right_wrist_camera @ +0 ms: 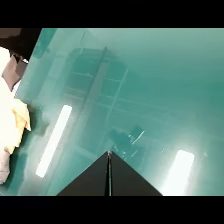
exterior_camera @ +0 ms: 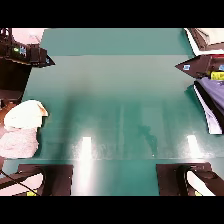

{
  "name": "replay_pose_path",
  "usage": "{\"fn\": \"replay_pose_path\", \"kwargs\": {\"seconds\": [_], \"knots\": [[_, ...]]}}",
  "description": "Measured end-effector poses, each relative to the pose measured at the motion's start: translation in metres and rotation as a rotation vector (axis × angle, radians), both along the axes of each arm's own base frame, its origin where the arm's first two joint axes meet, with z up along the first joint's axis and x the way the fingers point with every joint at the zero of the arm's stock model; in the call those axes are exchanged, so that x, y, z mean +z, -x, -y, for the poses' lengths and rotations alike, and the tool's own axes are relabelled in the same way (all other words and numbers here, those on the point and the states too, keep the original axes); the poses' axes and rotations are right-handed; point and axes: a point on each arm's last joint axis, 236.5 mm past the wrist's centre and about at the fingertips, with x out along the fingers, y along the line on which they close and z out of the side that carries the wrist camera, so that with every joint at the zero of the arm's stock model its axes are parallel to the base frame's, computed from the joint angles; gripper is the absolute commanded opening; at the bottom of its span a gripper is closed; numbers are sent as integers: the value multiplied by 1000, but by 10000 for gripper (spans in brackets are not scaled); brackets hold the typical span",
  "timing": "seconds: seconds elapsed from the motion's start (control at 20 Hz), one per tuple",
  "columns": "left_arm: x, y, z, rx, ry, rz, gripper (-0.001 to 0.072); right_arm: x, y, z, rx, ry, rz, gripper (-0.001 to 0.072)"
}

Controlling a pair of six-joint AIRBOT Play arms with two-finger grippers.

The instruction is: Fold the shirts.

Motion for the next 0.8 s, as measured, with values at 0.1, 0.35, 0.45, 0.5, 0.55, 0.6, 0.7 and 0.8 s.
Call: {"fn": "replay_pose_path", "kwargs": {"seconds": [0.1, 0.35, 0.45, 0.5, 0.55, 0.6, 0.7, 0.8], "knots": [[0, 0, 0, 0, 0, 0, 23, 0, 0, 0, 1, 0, 0, 23], [0, 0, 0, 0, 0, 1, 23, 0, 0, -1, 2, 0, 0, 24], [0, 0, 0, 0, -1, 0, 23, 0, 0, -1, 2, 0, 0, 24], [0, 0, 0, 0, -1, 0, 23, 0, 0, -1, 2, 0, 0, 24], [0, 0, 0, 0, -1, 0, 23, 0, 0, -1, 2, 0, 0, 24], [0, 0, 0, 0, 0, 1, 23, 0, 0, -1, 2, 0, 0, 24], [1, -2, 0, 3, 4, 8, 24, 0, 0, -1, 2, 0, 0, 23], [5, -7, 0, 13, 11, 31, 23, 0, 0, -1, 2, 0, 0, 23]]}}
